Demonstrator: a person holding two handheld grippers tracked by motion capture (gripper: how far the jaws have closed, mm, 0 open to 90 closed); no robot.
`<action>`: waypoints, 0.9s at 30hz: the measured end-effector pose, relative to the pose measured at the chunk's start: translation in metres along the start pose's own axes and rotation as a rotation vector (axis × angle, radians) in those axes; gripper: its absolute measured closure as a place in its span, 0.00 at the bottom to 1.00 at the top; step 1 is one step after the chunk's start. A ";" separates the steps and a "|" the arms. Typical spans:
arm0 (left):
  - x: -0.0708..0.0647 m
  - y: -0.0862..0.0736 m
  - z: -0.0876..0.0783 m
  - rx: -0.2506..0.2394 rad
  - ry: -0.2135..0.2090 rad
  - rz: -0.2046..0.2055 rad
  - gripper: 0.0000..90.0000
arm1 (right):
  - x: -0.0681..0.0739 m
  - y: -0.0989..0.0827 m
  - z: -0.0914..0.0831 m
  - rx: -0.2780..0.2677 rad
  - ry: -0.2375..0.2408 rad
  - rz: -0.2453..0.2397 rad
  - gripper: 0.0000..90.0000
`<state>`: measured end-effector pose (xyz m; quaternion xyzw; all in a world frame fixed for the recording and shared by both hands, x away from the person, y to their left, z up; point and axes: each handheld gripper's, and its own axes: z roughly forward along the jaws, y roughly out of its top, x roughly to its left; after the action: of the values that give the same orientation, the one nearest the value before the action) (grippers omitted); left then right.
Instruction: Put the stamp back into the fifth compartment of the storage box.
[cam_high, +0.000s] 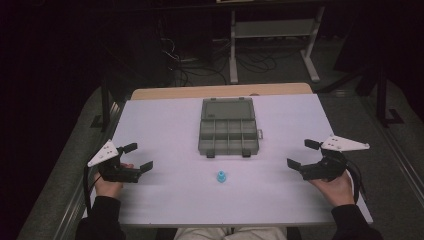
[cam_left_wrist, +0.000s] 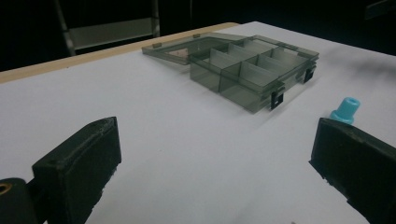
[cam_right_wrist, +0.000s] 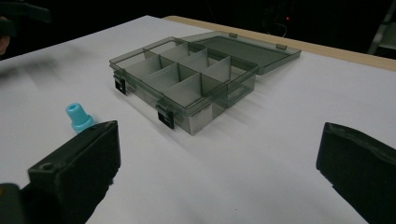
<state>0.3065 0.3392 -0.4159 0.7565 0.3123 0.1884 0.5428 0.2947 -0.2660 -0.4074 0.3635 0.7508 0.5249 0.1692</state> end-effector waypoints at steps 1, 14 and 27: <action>0.000 0.000 0.000 -0.003 0.000 -0.001 0.02 | 0.000 0.000 0.000 0.001 0.001 0.000 0.00; 0.001 0.000 0.000 -0.006 0.011 -0.003 0.02 | 0.001 0.000 0.001 0.009 0.021 0.009 0.00; -0.001 0.001 -0.001 0.004 0.011 -0.008 0.02 | 0.001 0.003 0.005 0.055 0.030 -0.003 0.00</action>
<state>0.3052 0.3391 -0.4149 0.7553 0.3186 0.1896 0.5404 0.2984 -0.2615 -0.4060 0.3589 0.7680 0.5091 0.1490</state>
